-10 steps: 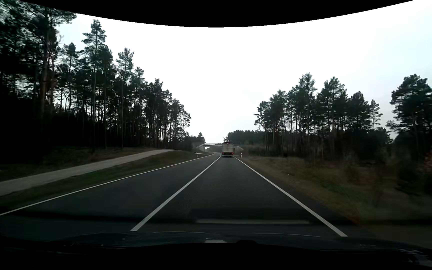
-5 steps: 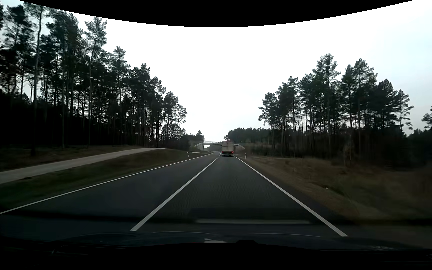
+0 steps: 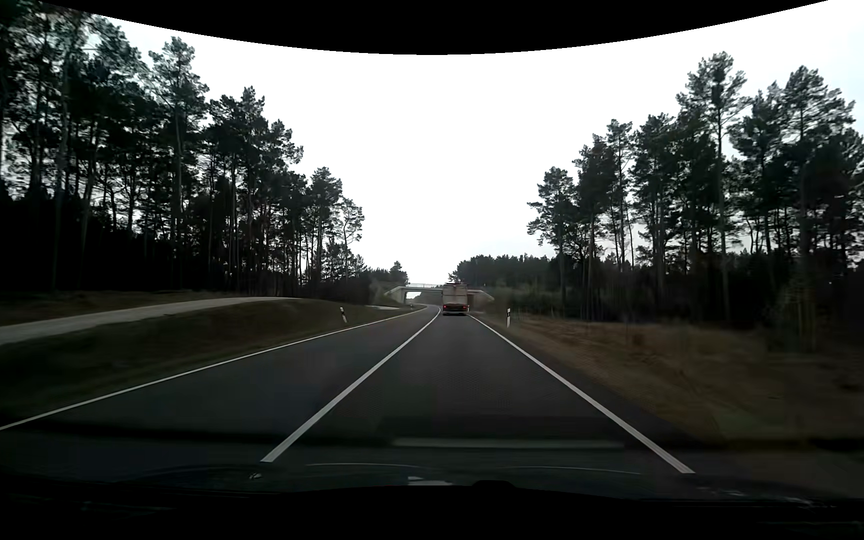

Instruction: Follow the waypoints while adhering to traffic rules and regulations

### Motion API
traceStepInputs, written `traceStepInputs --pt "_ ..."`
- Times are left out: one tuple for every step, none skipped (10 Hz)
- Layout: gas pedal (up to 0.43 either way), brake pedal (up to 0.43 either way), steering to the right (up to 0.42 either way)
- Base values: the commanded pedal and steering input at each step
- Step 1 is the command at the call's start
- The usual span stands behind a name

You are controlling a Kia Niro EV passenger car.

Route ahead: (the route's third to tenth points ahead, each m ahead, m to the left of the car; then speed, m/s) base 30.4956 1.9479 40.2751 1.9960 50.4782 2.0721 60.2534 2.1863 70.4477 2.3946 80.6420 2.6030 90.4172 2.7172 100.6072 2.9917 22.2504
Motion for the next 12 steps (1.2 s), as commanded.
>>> traceStepInputs --pt "0.059 0.000 0.002" --pt "0.059 0.000 0.002" --pt "0.059 0.000 0.002" --pt "0.059 0.000 0.002" --pt "0.059 0.000 0.002" --pt "0.059 0.000 0.002" --pt "0.059 0.000 0.001" --pt "0.059 0.000 0.001" --pt "0.059 0.000 0.000" --pt "0.059 0.000 0.000" --pt "0.059 0.000 0.000" --pt "0.059 0.000 0.000"
